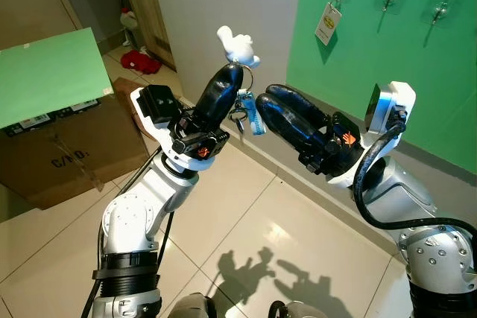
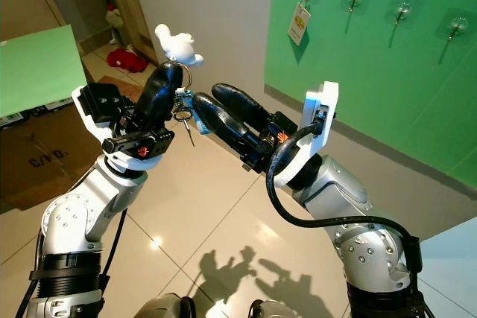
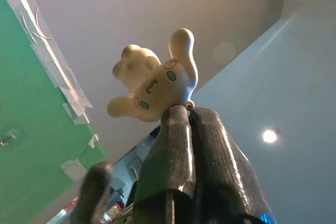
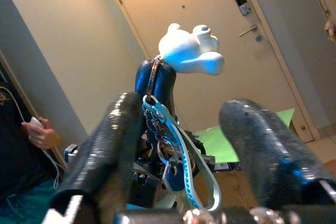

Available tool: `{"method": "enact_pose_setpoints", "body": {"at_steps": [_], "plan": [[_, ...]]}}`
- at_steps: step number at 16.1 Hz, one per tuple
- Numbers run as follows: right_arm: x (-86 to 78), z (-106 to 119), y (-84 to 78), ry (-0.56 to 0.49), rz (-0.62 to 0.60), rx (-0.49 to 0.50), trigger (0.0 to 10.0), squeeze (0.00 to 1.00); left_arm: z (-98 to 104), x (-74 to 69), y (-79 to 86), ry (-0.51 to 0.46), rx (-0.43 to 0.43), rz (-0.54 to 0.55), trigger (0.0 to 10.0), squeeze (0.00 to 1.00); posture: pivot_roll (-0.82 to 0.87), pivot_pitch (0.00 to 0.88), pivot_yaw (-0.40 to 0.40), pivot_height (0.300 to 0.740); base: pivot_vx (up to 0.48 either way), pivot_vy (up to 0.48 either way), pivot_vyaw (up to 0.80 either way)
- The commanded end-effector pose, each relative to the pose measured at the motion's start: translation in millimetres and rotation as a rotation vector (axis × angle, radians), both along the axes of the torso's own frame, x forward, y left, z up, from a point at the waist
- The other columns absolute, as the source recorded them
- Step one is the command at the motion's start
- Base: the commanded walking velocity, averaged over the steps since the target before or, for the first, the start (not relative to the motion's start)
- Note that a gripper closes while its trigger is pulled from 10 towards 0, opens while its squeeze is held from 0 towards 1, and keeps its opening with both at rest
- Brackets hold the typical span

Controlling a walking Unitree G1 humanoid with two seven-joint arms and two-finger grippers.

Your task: Hang keys on a hook

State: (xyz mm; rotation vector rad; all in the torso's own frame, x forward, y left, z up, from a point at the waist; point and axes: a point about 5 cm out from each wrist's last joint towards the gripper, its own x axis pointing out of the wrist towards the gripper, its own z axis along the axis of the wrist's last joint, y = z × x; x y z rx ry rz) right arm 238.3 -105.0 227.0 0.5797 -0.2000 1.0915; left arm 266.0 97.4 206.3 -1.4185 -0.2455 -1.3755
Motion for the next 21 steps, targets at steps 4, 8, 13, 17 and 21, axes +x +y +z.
{"method": "enact_pose_setpoints", "body": {"at_steps": [4, 8, 13, 17, 21], "plan": [[-8.0, 13.0, 4.5, -0.061, 0.027, 0.003, 2.8, 0.0, 10.6, -3.9, -2.3, -0.058, 0.002, -0.024, 10.0, 0.0, -0.01, 0.104, 0.049, 0.74, 0.0, 0.0, 0.0], [-9.3, 15.1, 8.6, -0.061, 0.025, -0.021, 10.0, 0.0, 10.0, -4.6, -1.9, -0.058, 0.002, -0.021, 10.0, 0.0, -0.01, 0.108, 0.05, 0.74, 0.0, 0.0, 0.0], [-6.8, 19.1, 19.5, -0.05, 0.009, -0.037, 10.0, 0.0, 10.6, -4.5, -2.8, -0.06, 0.005, -0.02, 10.0, 0.0, -0.01, 0.111, 0.05, 0.74, 0.0, 0.0, 0.0], [-6.7, 20.6, 19.6, -0.046, 0.005, -0.036, 9.8, 0.0, 11.6, -4.0, -2.2, -0.064, 0.003, -0.019, 10.0, 0.0, -0.01, 0.111, 0.051, 0.74, 0.0, 0.0, 0.0], [-5.7, 20.1, 18.5, -0.039, -0.009, -0.04, 0.0, 0.0, 11.9, -4.2, -2.1, -0.067, 0.008, -0.018, 10.0, 0.0, -0.01, 0.111, 0.051, 0.74, 0.0, 0.0, 0.0]]}}
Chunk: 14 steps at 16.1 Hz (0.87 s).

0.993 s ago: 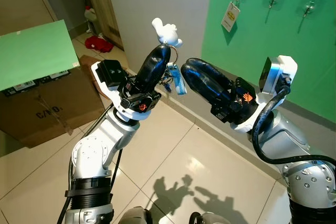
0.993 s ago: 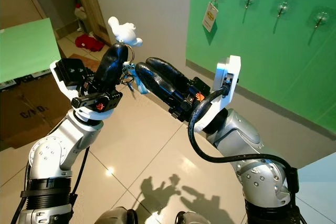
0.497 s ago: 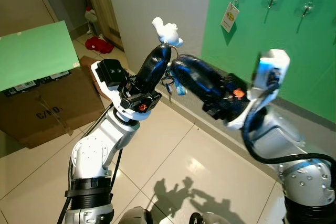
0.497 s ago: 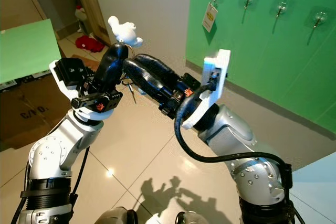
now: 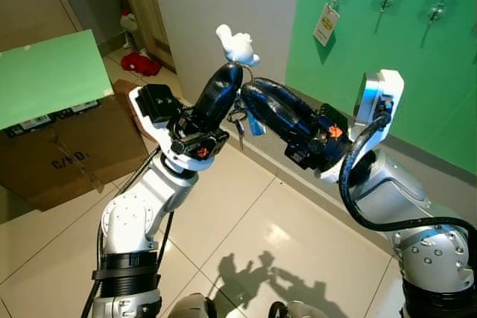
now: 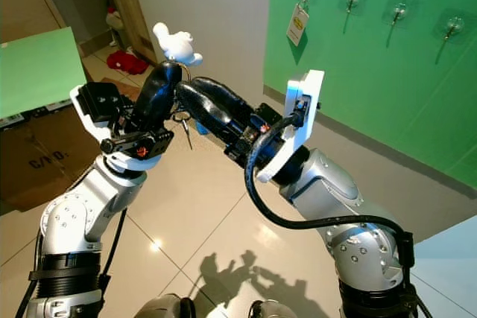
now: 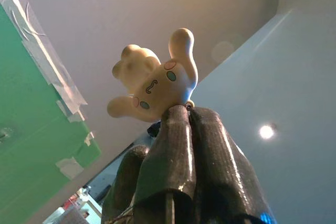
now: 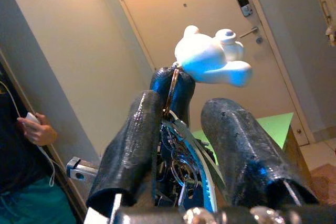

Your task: Hang keys on a hook

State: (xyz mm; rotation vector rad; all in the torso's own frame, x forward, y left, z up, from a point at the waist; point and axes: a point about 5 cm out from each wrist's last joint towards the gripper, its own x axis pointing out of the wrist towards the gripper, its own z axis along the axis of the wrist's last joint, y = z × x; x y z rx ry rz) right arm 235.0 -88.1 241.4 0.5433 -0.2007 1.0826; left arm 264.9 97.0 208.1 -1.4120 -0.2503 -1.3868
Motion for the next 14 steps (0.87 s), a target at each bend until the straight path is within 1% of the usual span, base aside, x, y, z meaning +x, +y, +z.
{"method": "enact_pose_setpoints", "body": {"at_steps": [1, 5, 8, 12, 13, 14], "plan": [[-2.4, 6.0, 1.7, -0.024, 0.006, -0.012, 0.0, 0.0, 10.3, -2.9, -1.9, -0.057, 0.009, -0.012, 10.0, 0.0, -0.01, 0.113, 0.05, 0.74, 0.0, 0.0, 0.0], [-3.3, 7.6, 2.1, -0.025, 0.004, -0.012, 0.0, 0.0, 9.7, -1.7, -1.4, -0.06, 0.033, 0.011, 10.0, 0.0, -0.01, 0.115, 0.053, 0.74, 0.0, 0.0, 0.0], [-3.1, 5.6, 2.0, -0.014, -0.001, -0.028, 0.0, 0.0, 8.0, 0.7, -3.4, -0.061, 0.082, 0.044, 10.0, 0.0, -0.01, 0.116, 0.053, 0.74, 0.0, 0.0, 0.0], [-3.4, -1.6, 3.9, 0.011, 0.006, -0.088, 0.0, 0.0, 8.4, 5.1, -5.6, -0.08, 0.157, 0.096, 10.0, 0.0, -0.02, 0.116, 0.053, 0.74, 0.0, 0.0, 0.0], [-3.2, -3.3, 4.9, 0.003, -0.007, -0.129, 10.0, 0.0, 8.9, 5.0, -5.7, -0.088, 0.165, 0.099, 10.0, 0.0, -0.02, 0.119, 0.055, 0.74, 0.0, 0.0, 0.0], [-1.5, -5.7, 5.6, 0.004, -0.031, -0.161, 10.0, 0.0, 9.5, 4.9, -5.8, -0.094, 0.169, 0.102, 10.0, 0.0, -0.02, 0.119, 0.055, 0.74, 0.0, 0.0, 0.0]]}}
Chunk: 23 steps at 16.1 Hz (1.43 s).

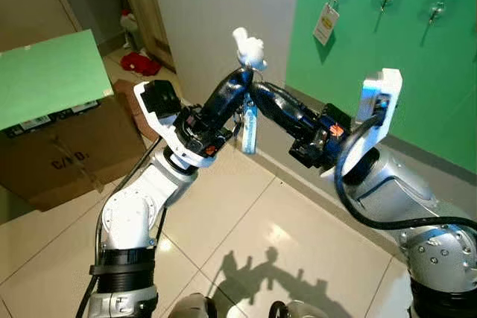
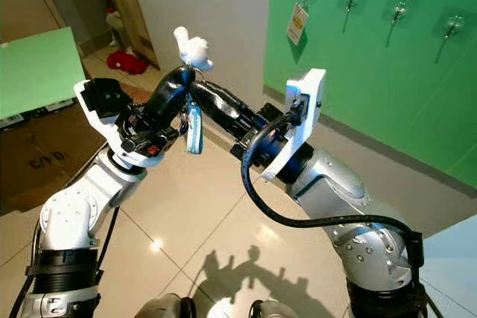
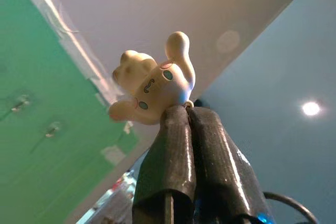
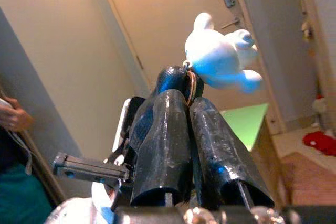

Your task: Hang keys on a hook

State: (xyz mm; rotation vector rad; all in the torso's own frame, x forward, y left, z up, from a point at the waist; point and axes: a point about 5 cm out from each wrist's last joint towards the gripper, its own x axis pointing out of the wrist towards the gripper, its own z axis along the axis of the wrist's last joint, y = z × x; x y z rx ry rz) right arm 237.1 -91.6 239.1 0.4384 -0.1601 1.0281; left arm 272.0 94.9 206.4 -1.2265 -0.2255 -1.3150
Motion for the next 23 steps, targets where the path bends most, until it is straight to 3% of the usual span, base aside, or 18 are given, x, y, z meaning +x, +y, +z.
{"method": "enact_pose_setpoints", "body": {"at_steps": [1, 4, 5, 6, 7, 20, 21, 23], "plan": [[-1.0, -4.7, 8.2, 0.011, 0.002, -0.063, 10.0, 0.99, 12.1, -2.4, -3.9, -0.064, 0.009, -0.006, 10.0, 0.0, -0.02, 0.123, 0.055, 0.74, 0.0, 0.0, 0.0], [-0.1, -4.3, 7.2, 0.022, -0.007, -0.055, 10.0, 0.97, 13.9, -2.9, -3.5, -0.07, 0.002, -0.003, 10.0, 0.0, -0.02, 0.127, 0.056, 0.74, 0.0, 0.0, 0.0], [-0.2, -3.6, 7.0, 0.024, -0.007, -0.048, 10.0, 0.32, 14.6, -2.9, -3.1, -0.073, -0.002, -0.001, 10.0, 0.0, -0.02, 0.127, 0.056, 0.74, 0.0, 0.0, 0.0], [-0.3, -2.6, 6.9, 0.023, -0.003, -0.033, 9.5, 0.0, 14.9, -2.7, -2.7, -0.074, -0.003, 0.002, 10.0, 0.0, -0.02, 0.127, 0.056, 0.74, 0.0, 0.0, 0.0], [-0.7, -1.5, 7.0, 0.021, 0.003, -0.02, 0.0, 0.0, 15.2, -2.3, -2.0, -0.075, -0.007, 0.004, 10.0, 0.0, -0.02, 0.127, 0.056, 0.74, 0.0, 0.0, 0.0], [5.2, 6.2, -0.2, 0.02, -0.034, 0.05, 0.0, 0.0, 11.2, -7.9, -9.4, -0.087, -0.004, -0.045, 10.0, 0.0, -0.02, 0.118, 0.049, 0.74, 0.0, 0.0, 0.0], [6.0, 6.7, -1.0, 0.019, -0.042, 0.054, 0.0, 0.0, 11.4, -7.2, -9.6, -0.077, -0.014, -0.056, 10.0, 1.0, -0.02, 0.116, 0.051, 0.74, 0.0, 0.0, 0.0], [7.6, 7.8, -2.6, 0.011, -0.059, 0.057, 0.0, 0.0, 14.1, -8.7, -7.8, -0.098, -0.03, -0.067, 10.0, 1.0, -0.02, 0.115, 0.051, 0.74, 0.0, 0.0, 0.0]]}}
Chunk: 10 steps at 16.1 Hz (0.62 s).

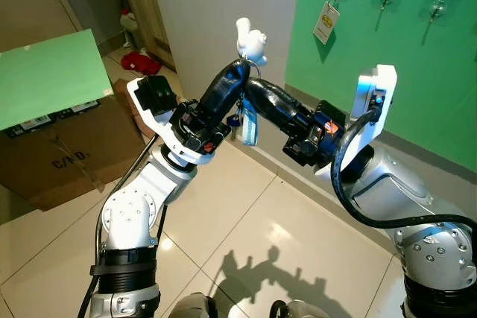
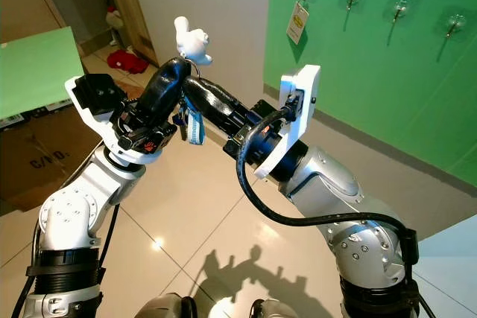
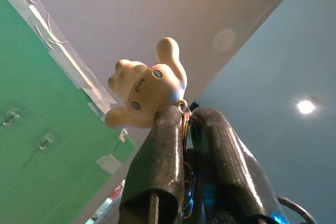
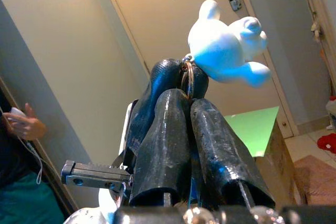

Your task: Hang keys on a hook

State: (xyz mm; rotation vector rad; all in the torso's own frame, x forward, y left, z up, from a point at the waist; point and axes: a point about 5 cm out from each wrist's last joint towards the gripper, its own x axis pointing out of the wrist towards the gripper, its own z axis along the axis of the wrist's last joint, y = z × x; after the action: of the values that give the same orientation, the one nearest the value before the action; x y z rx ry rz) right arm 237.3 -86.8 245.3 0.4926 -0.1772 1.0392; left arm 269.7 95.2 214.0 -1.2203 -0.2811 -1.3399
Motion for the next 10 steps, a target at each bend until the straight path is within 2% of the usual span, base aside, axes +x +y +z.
{"method": "enact_pose_setpoints", "body": {"at_steps": [1, 5, 6, 8, 9, 10], "plan": [[8.7, 3.0, -9.2, -0.001, -0.092, 0.004, 0.0, 0.0, 5.4, -3.6, -1.4, -0.04, -0.011, -0.045, 10.0, 1.0, -0.02, 0.117, 0.052, 0.74, 0.0, 0.0, 0.0], [18.6, 5.1, -20.5, -0.009, -0.193, -0.003, 0.0, 0.0, -8.0, 2.7, 29.6, -0.009, 0.037, 0.069, 10.0, 1.0, -0.02, 0.118, 0.053, 0.74, 0.0, 0.0, 0.0], [23.2, 4.4, -25.6, -0.012, -0.241, -0.034, 0.0, 0.0, -13.5, 5.4, 41.7, 0.01, 0.084, 0.135, 10.0, 1.0, -0.02, 0.121, 0.051, 0.74, 0.0, 0.0, 0.0], [25.2, 4.0, -28.5, -0.018, -0.268, -0.064, 0.0, 0.0, -16.5, 6.4, 48.5, 0.014, 0.122, 0.174, 10.0, 1.0, -0.02, 0.121, 0.051, 0.74, 0.0, 0.0, 0.0], [27.7, 3.0, -32.7, -0.03, -0.306, -0.126, 0.0, 0.0, -19.4, 7.7, 55.3, 0.018, 0.171, 0.217, 10.0, 1.0, -0.01, 0.123, 0.049, 0.74, 0.0, 0.0, 0.0], [33.9, 0.1, -41.5, -0.059, -0.391, -0.276, 0.0, 0.0, -22.2, 7.7, 64.2, 0.021, 0.21, 0.251, 10.0, 0.62, -0.01, 0.123, 0.049, 0.74, 0.0, 0.0, 0.0]]}}
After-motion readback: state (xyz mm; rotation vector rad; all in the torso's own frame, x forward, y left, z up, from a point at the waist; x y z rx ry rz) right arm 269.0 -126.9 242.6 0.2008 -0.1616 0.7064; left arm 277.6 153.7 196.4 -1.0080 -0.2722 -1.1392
